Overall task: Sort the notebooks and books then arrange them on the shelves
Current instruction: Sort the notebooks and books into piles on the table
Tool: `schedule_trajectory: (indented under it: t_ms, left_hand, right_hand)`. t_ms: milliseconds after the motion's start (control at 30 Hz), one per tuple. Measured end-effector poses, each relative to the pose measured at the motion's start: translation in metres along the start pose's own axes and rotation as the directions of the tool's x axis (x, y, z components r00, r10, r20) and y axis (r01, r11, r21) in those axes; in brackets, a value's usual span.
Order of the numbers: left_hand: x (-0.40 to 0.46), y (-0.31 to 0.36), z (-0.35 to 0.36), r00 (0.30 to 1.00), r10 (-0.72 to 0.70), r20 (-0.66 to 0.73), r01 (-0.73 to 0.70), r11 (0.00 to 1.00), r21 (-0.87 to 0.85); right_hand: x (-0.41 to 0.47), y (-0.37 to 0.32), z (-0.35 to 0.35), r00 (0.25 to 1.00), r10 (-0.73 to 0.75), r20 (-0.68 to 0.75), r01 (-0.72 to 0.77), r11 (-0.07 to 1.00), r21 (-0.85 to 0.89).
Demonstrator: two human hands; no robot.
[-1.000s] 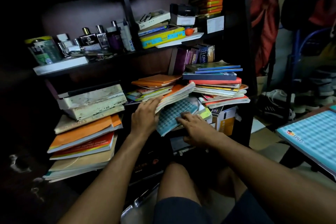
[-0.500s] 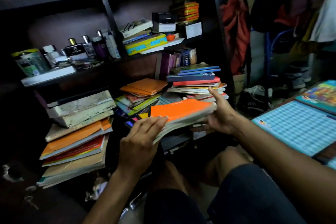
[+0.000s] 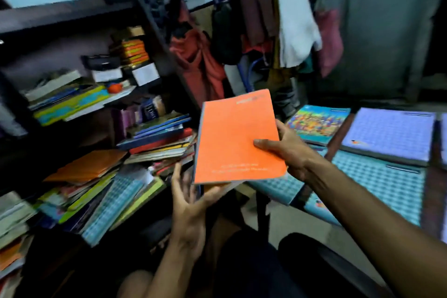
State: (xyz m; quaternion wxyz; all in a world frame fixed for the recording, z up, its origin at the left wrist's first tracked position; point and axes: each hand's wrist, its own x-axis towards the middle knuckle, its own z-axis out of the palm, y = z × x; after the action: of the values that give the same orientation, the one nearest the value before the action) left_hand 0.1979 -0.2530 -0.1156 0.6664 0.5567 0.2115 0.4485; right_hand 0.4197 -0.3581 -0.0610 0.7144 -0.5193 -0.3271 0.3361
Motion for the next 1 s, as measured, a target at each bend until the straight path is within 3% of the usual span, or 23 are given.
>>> schedule_trajectory:
  t_ms: [67, 167, 300, 400, 533, 600, 767, 900, 1000]
  left_hand:
    - [0.011, -0.020, 0.016, 0.978, -0.198, -0.060, 0.178, 0.953, -0.245]
    - [0.019, -0.040, 0.041, 0.909, -0.412, 0.055, 0.406, 0.852, -0.330]
    - [0.018, -0.039, 0.061, 0.887, -0.436, 0.153, 0.462, 0.829, -0.316]
    - [0.022, -0.033, 0.068, 0.877, -0.468, 0.108, 0.478, 0.832, -0.282]
    - [0.032, -0.042, 0.067, 0.944, -0.312, -0.110, 0.291, 0.941, -0.173]
    - [0.040, -0.043, 0.063, 0.955, -0.225, -0.192, 0.211, 0.973, -0.092]
    - [0.062, -0.040, 0.045, 0.935, -0.029, -0.353, 0.079, 0.989, 0.127]
    - [0.072, -0.038, 0.034, 0.909, -0.023, -0.416, 0.097, 0.983, 0.157]
    - [0.074, -0.035, 0.035, 0.892, 0.056, -0.449, 0.040, 0.979, 0.202]
  right_hand:
    - [0.002, -0.005, -0.016, 0.999, -0.049, 0.014, 0.049, 0.998, -0.031]
    - [0.004, -0.008, -0.043, 0.998, -0.058, 0.027, 0.060, 0.996, -0.072]
    - [0.012, -0.006, -0.069, 0.999, -0.009, 0.047, 0.014, 0.993, -0.116]
    - [0.019, -0.004, -0.077, 0.997, 0.042, 0.063, -0.036, 0.996, -0.085]
    - [0.025, 0.000, -0.080, 0.994, 0.112, 0.014, -0.108, 0.980, -0.168]
    - [0.027, 0.000, -0.084, 0.991, 0.121, -0.055, -0.127, 0.984, -0.128]
    - [0.024, -0.005, -0.121, 0.907, 0.023, -0.420, -0.119, 0.972, -0.204]
    - [0.019, 0.026, -0.138, 0.824, 0.236, -0.514, -0.297, 0.954, -0.038]
    - [0.023, 0.043, -0.125, 0.820, 0.289, -0.495, -0.340, 0.940, -0.015]
